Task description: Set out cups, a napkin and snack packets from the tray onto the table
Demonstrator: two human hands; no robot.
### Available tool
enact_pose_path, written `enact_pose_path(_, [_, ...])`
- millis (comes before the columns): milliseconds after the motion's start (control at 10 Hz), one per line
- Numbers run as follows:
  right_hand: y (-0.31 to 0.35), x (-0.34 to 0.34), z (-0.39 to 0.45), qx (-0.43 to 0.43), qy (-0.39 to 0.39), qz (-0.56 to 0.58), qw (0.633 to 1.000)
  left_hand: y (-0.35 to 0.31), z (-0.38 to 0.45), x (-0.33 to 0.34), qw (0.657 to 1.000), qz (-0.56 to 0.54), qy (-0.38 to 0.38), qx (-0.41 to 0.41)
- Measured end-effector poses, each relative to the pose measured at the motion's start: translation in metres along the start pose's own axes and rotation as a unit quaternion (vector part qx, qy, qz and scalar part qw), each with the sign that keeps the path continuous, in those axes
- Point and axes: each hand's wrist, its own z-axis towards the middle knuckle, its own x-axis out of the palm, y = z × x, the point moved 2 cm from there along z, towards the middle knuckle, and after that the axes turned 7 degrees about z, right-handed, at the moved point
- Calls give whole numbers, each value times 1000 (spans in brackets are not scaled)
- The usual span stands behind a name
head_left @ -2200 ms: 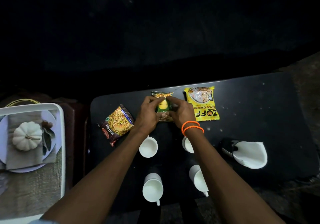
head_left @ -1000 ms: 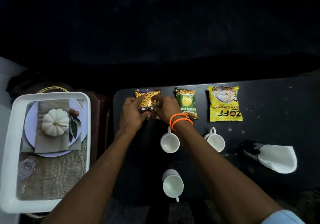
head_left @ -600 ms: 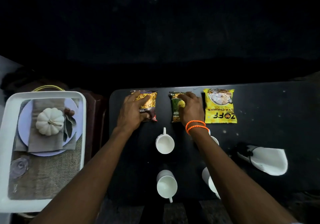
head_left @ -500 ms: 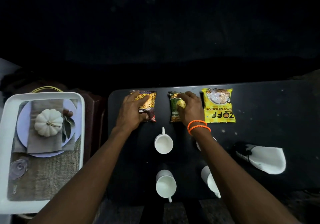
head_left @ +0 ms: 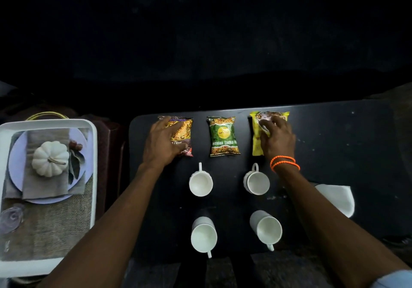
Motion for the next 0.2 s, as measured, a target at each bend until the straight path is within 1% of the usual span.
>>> enact_pose_path(100, [-3,1,-1,-10,-6,4,1000,0,2,0,1000,5,0,7])
enact_pose_path(200, [2,-7,1,-27,-38,22,999,-3,2,-4,999,7,-22,27])
